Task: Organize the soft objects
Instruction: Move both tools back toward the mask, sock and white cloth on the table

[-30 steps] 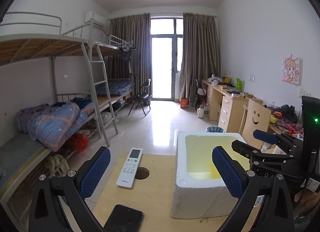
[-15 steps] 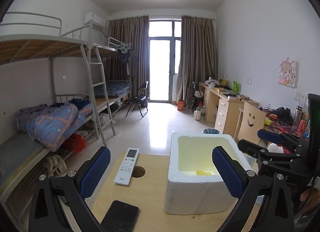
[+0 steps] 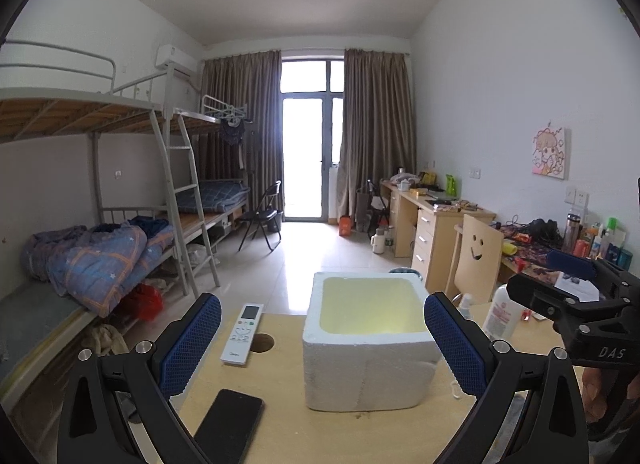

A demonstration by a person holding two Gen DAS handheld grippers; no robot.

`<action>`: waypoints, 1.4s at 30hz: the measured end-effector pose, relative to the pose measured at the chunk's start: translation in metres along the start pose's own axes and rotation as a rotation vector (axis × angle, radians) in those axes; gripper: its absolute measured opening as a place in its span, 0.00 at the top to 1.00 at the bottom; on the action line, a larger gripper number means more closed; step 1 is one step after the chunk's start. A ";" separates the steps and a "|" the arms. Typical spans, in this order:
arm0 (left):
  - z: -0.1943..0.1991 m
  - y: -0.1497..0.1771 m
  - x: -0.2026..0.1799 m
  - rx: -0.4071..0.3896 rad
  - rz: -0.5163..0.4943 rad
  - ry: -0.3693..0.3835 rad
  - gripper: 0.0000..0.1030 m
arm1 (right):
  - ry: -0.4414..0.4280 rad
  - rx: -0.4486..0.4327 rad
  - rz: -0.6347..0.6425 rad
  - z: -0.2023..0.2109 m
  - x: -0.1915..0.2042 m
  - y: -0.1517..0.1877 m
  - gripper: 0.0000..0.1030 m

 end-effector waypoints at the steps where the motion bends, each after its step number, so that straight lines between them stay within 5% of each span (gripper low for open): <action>1: 0.004 0.002 -0.001 -0.003 0.001 0.003 0.01 | 0.004 -0.005 0.000 0.005 0.001 0.000 0.01; 24: 0.072 0.033 -0.037 -0.061 -0.008 0.040 0.01 | 0.021 -0.084 -0.019 0.085 -0.009 0.050 0.01; 42: 0.096 0.112 -0.072 -0.144 -0.047 0.153 0.01 | 0.157 -0.079 -0.012 0.118 -0.016 0.138 0.01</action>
Point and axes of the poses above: each gripper's, at about its wrist camera, not at the fingertips, and z roughly against the way its jaws point, x to its left, y to its underside, the point moved 7 cm from there along -z, roughly the way its jaws point, and after that the axes turned 12 degrees about -y, right-handed, at the moved point
